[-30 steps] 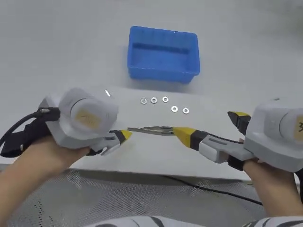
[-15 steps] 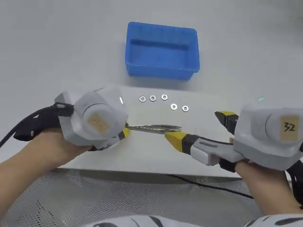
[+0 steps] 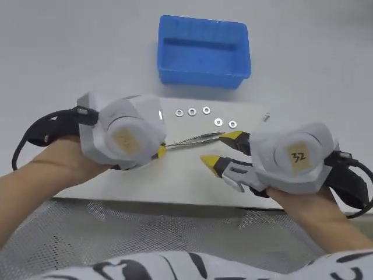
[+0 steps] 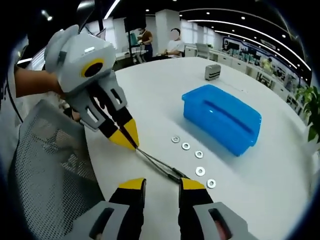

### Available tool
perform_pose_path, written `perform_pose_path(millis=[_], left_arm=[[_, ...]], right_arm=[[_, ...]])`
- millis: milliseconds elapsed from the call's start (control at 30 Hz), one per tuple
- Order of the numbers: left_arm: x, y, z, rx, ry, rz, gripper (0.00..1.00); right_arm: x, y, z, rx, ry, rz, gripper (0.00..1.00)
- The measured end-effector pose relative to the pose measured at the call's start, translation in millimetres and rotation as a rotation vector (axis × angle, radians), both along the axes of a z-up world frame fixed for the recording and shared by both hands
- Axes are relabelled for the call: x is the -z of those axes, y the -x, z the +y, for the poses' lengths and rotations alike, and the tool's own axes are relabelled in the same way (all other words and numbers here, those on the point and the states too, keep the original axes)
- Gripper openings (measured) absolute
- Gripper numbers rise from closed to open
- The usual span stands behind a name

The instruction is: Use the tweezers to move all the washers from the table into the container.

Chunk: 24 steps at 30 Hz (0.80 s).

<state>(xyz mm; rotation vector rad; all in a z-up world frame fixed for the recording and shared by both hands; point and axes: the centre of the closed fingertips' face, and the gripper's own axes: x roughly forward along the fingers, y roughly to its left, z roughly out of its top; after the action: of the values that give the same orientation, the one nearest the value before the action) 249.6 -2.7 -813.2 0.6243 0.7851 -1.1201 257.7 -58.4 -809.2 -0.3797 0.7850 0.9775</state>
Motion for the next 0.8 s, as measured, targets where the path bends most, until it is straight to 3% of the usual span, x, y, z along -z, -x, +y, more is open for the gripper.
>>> perform_pose_path(millis=[67,100,300,433,600,700,800], left_arm=[[-5.2,-0.1,0.1,0.006,-0.001,-0.005,0.0],[-12.4,0.5,0.8,0.014,-0.005,-0.014,0.0],[-45.4,0.9,-4.8,0.031,0.037,-0.035,0.0],[-61.7,-2.5,-8.2,0.046,0.033,-0.064,0.0],[-80.0,-6.8,-12.0,0.068,0.044,-0.089,0.0],[-93.6,-12.3,-15.7,0.084,0.045,-0.123,0.0],[-96.6,-20.1,-13.6,0.092,0.029,-0.144,0.0]], right_arm=[[1.7,-3.1,1.0,-0.029,0.025,-0.023,0.21],[-0.3,-8.0,2.6,-0.061,0.04,-0.072,0.2],[-4.7,-9.2,16.2,-0.13,0.029,-0.106,0.17],[-6.9,-14.0,21.0,-0.162,0.04,-0.165,0.1],[-15.2,-16.4,25.1,-0.166,0.002,-0.164,0.08],[-23.7,-19.1,32.4,-0.159,-0.043,-0.152,0.07],[-28.4,-26.1,38.4,-0.136,-0.087,-0.136,0.06]])
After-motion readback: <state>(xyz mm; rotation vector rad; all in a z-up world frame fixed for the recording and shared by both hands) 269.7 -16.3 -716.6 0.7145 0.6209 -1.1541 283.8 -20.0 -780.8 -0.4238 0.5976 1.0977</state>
